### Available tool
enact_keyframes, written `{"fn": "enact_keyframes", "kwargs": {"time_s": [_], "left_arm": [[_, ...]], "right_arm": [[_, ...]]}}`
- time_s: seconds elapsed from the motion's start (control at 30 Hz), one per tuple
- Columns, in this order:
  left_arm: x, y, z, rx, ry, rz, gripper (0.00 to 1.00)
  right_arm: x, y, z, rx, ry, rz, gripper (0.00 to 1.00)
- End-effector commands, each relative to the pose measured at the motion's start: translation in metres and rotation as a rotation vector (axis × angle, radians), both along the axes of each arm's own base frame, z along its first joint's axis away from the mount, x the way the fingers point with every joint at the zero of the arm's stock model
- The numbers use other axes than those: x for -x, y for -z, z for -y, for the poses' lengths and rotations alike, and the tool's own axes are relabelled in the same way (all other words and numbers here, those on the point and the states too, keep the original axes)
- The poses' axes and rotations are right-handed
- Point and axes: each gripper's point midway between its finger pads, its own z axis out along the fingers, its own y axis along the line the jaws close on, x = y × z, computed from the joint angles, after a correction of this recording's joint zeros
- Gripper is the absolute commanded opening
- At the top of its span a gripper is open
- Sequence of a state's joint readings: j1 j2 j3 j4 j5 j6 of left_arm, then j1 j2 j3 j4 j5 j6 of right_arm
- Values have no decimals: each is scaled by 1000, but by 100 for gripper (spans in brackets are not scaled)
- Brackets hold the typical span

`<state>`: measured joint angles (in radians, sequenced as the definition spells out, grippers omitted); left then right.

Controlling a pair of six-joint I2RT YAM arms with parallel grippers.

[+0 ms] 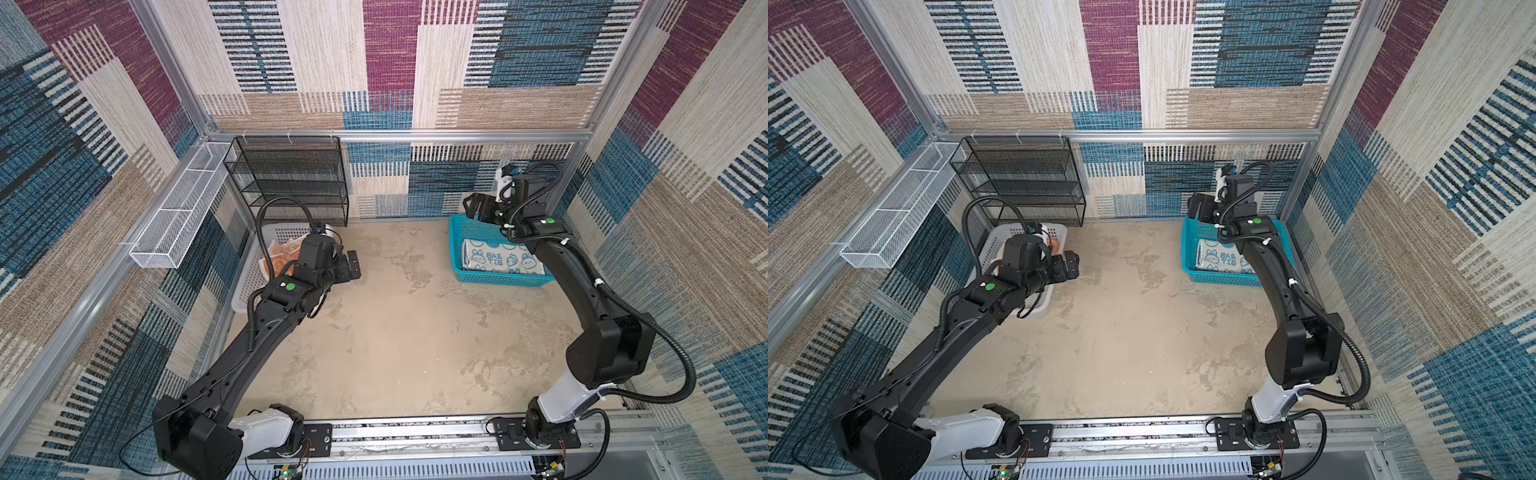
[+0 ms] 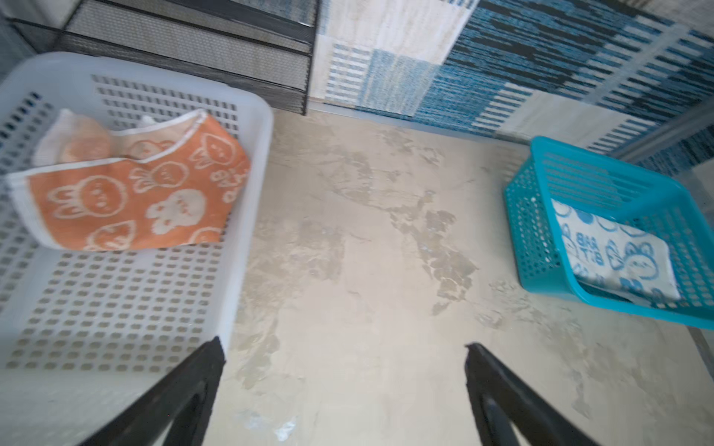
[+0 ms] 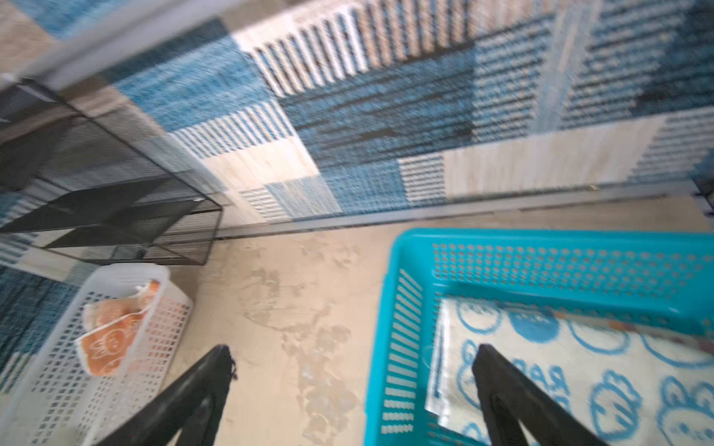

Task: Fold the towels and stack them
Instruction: 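Reach the left gripper into the white basket while the right gripper withdraws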

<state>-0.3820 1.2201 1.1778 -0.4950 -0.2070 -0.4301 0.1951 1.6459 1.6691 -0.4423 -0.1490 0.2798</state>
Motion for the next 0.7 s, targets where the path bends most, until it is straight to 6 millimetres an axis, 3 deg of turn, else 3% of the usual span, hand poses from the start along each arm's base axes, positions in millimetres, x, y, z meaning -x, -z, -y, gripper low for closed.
{"fn": "enact_keyframes", "kwargs": {"time_s": [0.0,0.07,0.13,0.2,0.37,0.53,0.67], "left_arm": [[10,12,-30,-57,-61,-62,100],[15,19,-44,-60,-91,-105,100],[19,25,-59,-68,-126,-148,100],[21,35,-75,-60,-156,-194,100],[21,69,-119,21,-251,-341,100],[16,93,-148,111,-324,-430,100],[1,106,-162,134,-357,-467,100]], "right_arm": [[8,-21,-19,-150,-40,71,99],[18,-16,-33,-248,-112,78,99],[27,-14,-60,-291,-283,91,99],[25,-5,-89,-261,-350,61,99],[19,7,-191,-102,-452,92,99],[19,28,-301,94,-546,141,99],[18,49,-358,184,-590,184,99]]}}
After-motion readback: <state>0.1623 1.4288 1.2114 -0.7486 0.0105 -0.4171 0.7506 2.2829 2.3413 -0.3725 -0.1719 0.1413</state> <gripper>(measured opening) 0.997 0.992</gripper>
